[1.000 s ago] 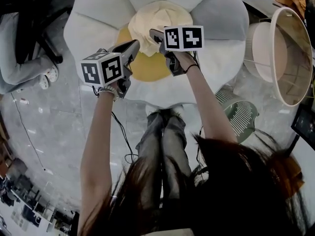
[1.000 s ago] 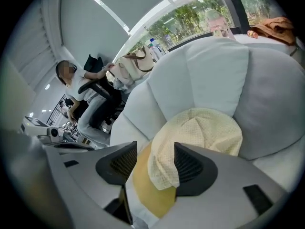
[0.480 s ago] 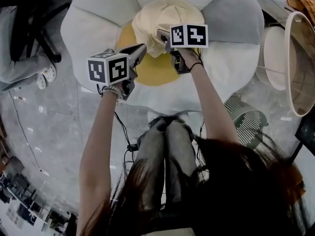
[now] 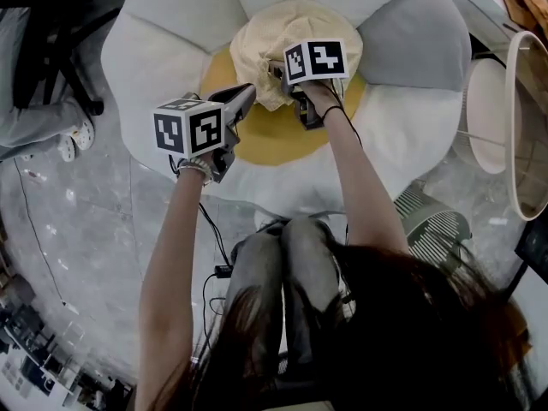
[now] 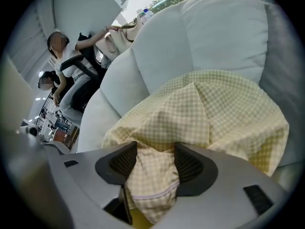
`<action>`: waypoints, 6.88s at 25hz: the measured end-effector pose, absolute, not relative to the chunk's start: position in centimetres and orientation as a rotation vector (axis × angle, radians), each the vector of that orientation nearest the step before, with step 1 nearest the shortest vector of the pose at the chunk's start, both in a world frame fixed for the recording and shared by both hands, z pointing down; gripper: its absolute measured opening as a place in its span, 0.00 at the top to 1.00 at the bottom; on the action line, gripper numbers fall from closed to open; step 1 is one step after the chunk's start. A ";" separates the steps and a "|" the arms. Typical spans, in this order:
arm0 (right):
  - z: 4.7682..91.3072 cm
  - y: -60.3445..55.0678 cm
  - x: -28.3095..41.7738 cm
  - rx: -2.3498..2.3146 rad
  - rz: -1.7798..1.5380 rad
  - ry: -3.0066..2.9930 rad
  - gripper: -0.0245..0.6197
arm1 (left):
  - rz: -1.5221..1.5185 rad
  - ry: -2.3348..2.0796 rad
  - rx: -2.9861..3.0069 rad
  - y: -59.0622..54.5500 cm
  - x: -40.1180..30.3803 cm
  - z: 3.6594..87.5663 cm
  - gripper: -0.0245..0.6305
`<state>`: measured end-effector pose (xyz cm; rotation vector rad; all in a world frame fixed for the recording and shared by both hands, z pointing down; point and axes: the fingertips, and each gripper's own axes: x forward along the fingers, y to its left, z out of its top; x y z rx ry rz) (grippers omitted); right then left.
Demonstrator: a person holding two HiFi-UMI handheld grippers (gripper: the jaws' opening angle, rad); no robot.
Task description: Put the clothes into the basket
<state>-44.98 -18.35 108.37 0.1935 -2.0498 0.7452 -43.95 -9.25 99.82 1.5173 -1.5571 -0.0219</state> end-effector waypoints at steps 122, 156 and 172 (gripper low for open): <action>53.5 -13.4 -33.0 0.301 0.985 -2.401 0.90 | -0.525 -1.688 1.609 -4.7 -35.9 50.2 0.95; 52.5 -19.6 -11.1 0.627 1.105 -2.417 0.90 | -0.335 -1.435 1.843 -13.2 -17.0 48.3 0.95; 51.9 -19.9 1.3 0.783 1.154 -2.418 0.90 | -0.257 -1.294 1.938 -14.1 -4.2 47.9 0.95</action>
